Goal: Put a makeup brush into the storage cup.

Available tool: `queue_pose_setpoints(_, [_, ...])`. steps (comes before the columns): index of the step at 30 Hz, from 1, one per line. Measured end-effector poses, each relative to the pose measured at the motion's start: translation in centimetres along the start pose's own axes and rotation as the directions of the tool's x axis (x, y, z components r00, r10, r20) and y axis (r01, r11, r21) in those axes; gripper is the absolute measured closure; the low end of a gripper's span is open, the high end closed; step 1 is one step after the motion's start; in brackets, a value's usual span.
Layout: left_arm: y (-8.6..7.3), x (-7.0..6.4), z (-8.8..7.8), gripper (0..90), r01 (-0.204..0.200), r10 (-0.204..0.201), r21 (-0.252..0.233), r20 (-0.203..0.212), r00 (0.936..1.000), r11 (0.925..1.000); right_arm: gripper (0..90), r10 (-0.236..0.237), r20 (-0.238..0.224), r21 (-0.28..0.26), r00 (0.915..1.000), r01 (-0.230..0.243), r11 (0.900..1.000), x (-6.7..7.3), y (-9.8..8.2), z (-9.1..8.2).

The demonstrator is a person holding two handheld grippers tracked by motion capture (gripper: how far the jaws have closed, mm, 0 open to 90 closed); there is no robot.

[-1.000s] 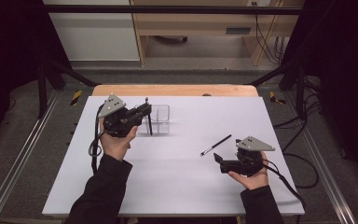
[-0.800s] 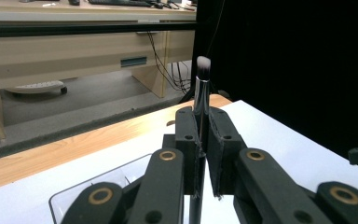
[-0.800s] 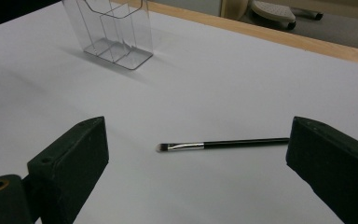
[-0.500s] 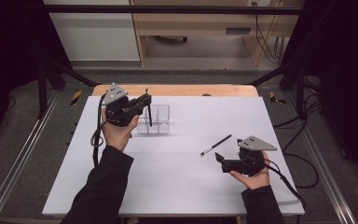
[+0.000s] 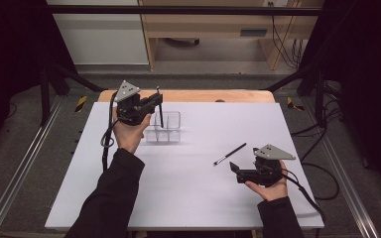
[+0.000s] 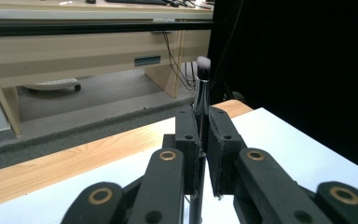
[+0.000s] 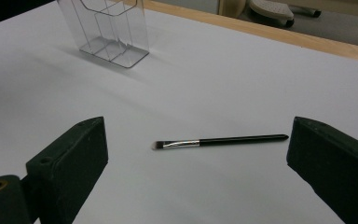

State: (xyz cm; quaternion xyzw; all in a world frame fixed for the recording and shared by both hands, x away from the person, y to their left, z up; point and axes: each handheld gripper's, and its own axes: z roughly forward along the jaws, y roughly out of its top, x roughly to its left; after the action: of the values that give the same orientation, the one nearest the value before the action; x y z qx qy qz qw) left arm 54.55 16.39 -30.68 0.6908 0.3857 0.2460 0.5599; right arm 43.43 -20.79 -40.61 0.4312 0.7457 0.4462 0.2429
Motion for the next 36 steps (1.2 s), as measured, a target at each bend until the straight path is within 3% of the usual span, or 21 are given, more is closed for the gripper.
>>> queue_pose_setpoints(10, [0.3,0.6,1.4,83.2,0.011,-0.011,-0.001,-0.012,0.9999,0.9999,5.6,0.001,0.0,-0.001,1.0,-0.001,1.0,0.0,0.0,0.0])
queue_pose_setpoints(20, [-0.1,2.1,2.6,83.2,0.033,-0.033,0.008,-0.052,0.9981,0.9994,5.6,0.002,-0.004,-0.001,1.0,-0.002,1.0,0.0,0.0,0.0])
queue_pose_setpoints(36, [-1.5,3.0,3.9,83.2,0.019,-0.017,0.025,-0.084,0.9963,0.9995,5.6,0.003,-0.008,-0.005,1.0,-0.003,1.0,0.0,0.0,0.0])
